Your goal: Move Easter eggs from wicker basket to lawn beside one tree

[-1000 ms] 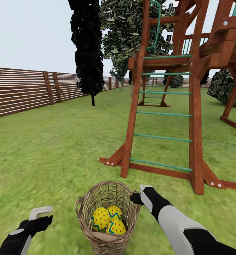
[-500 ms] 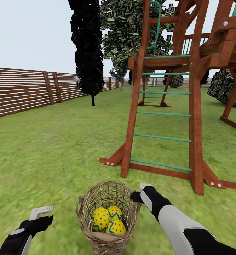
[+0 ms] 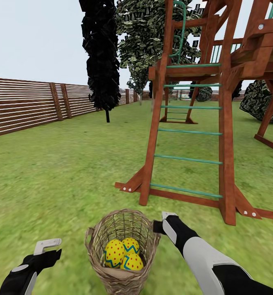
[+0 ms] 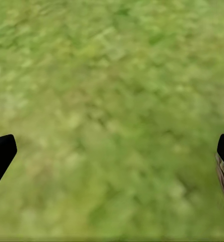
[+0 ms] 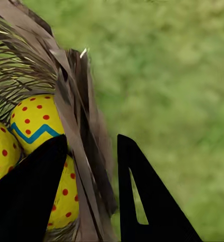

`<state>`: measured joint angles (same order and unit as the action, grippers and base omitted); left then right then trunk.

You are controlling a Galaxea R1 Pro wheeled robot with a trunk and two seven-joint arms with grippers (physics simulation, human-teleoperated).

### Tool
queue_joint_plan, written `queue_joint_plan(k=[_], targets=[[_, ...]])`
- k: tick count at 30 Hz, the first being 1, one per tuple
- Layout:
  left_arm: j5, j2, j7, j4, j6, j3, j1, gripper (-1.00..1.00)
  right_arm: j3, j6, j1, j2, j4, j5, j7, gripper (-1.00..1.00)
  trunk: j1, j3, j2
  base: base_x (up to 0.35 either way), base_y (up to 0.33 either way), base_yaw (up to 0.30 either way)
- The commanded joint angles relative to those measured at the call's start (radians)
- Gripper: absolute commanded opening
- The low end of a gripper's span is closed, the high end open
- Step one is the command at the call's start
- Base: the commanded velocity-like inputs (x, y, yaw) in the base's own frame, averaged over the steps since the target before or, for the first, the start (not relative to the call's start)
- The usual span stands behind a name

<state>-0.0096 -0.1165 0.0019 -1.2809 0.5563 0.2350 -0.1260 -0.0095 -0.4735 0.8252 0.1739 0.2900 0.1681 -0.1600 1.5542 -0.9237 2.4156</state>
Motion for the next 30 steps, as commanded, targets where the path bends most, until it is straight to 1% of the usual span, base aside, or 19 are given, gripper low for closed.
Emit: queue_joint_plan(k=[1,23,30], targets=[[-0.001,0.000,0.001,-0.001,0.005,0.000,0.000,1.00,-0.003,0.008,0.000,0.001,0.001,0.024,-0.007,-1.00,0.000,-0.001,0.000,0.000,0.000,0.000],[-0.003,0.000,0.001,0.003,0.005,0.000,-0.001,1.00,-0.003,0.018,0.000,0.001,0.000,0.030,-0.007,-1.00,0.000,-0.001,0.000,0.000,0.000,0.000],[-0.004,0.000,0.001,0.003,0.005,0.000,-0.001,1.00,-0.003,0.018,0.000,0.001,0.000,0.031,-0.007,-1.00,-0.027,0.021,-0.049,0.000,0.000,0.000]])
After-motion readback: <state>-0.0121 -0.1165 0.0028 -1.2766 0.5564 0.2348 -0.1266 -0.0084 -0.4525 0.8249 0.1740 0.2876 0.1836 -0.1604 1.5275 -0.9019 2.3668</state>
